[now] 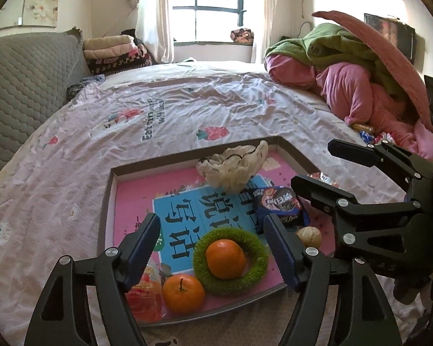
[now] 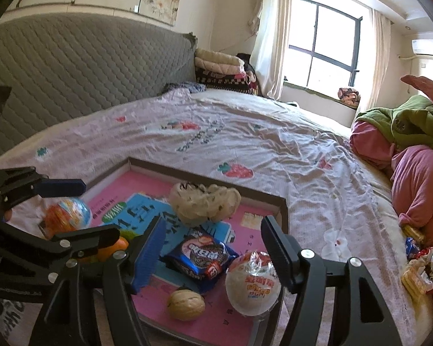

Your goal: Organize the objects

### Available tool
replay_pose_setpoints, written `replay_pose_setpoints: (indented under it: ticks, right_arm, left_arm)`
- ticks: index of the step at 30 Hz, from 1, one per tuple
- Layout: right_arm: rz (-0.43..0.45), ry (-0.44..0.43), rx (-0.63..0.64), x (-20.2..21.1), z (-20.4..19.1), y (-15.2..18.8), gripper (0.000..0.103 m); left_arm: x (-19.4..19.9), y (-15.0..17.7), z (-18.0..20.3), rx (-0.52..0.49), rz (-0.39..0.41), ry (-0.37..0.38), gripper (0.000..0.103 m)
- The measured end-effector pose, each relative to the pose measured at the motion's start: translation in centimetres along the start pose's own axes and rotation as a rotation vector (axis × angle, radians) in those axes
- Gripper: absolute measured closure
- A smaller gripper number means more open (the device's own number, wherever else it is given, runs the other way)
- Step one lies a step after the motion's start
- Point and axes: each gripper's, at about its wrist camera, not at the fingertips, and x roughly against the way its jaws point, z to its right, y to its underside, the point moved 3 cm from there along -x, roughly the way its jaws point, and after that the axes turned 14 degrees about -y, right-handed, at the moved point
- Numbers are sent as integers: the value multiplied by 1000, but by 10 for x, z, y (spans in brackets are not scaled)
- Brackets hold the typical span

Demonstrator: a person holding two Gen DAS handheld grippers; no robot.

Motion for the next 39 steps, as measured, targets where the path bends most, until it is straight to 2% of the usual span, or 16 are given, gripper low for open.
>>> replay_pose_setpoints:
  ticks: [9, 13, 22, 27, 39]
  right_arm:
    - [56, -13, -19, 23, -5, -13, 33]
    - [71, -30, -34, 30, -7, -15, 23]
    - [77, -47, -42, 42, -17, -12, 22]
    - [88, -55, -62, 50, -20, -10, 22]
    - [97, -53, -64, 67, -39, 3, 22]
  left_arm:
    - [19, -10, -11, 29, 36, -15, 26]
    - [22, -10, -17, 49, 35, -28, 26]
    - [28, -9, -29, 82, 34, -61, 26]
    - [39, -7, -30, 72, 52, -135, 26]
    - [63, 13, -34, 107, 41, -162, 26]
